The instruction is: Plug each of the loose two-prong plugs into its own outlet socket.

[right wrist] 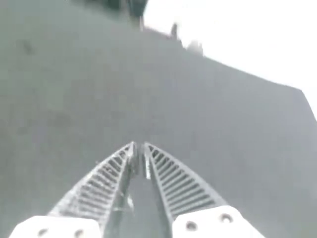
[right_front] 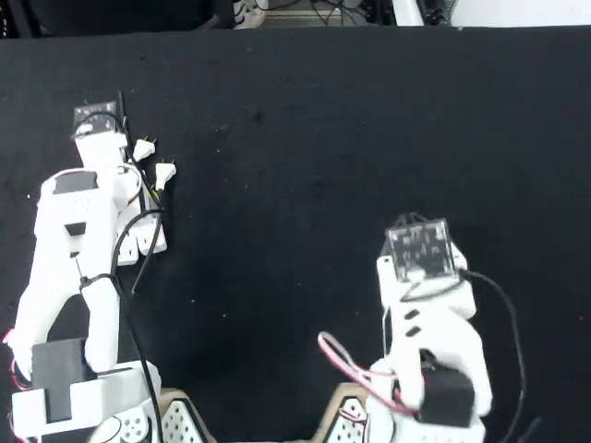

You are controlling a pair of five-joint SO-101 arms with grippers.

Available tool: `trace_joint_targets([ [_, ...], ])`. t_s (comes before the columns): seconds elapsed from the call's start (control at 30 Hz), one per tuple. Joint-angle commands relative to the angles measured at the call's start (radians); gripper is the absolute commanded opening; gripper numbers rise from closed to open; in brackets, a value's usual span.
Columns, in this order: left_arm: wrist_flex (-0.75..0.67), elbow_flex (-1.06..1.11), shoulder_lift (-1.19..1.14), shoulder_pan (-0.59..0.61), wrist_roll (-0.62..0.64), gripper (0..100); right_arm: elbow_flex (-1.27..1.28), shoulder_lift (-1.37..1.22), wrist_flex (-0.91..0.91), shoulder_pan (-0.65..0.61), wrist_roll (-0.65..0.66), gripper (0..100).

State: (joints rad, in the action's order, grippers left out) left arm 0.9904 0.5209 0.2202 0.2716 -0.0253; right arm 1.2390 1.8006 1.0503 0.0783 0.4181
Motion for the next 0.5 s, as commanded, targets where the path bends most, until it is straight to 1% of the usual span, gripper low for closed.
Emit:
trace_joint_targets([
  [0.0, 0.015, -0.071, 0.014, 0.024, 0.009, 20, -0.216, -0.122, 0.052, -0.124, -0.055, 1.5],
  [0.13, 0.017, -0.015, 0.025, 0.059, 0.005, 20, -0.355, -0.374, 0.077, -0.216, -0.181, 1.5],
  [0.23, 0.052, -0.019, 0.026, 0.113, 0.005, 20, -0.392, -0.547, 0.046, -0.325, -0.232, 1.5],
  [0.3, 0.071, -0.028, 0.026, 0.151, 0.003, 20, -0.383, -0.653, -0.009, -0.402, -0.241, 1.5],
  [0.37, 0.091, -0.036, 0.025, 0.165, -0.002, 20, -0.351, -0.759, -0.089, -0.451, -0.253, 1.5],
  [0.47, 0.100, -0.019, 0.014, 0.114, -0.087, 20, -0.277, -0.891, -0.204, -0.470, -0.311, 1.5],
])
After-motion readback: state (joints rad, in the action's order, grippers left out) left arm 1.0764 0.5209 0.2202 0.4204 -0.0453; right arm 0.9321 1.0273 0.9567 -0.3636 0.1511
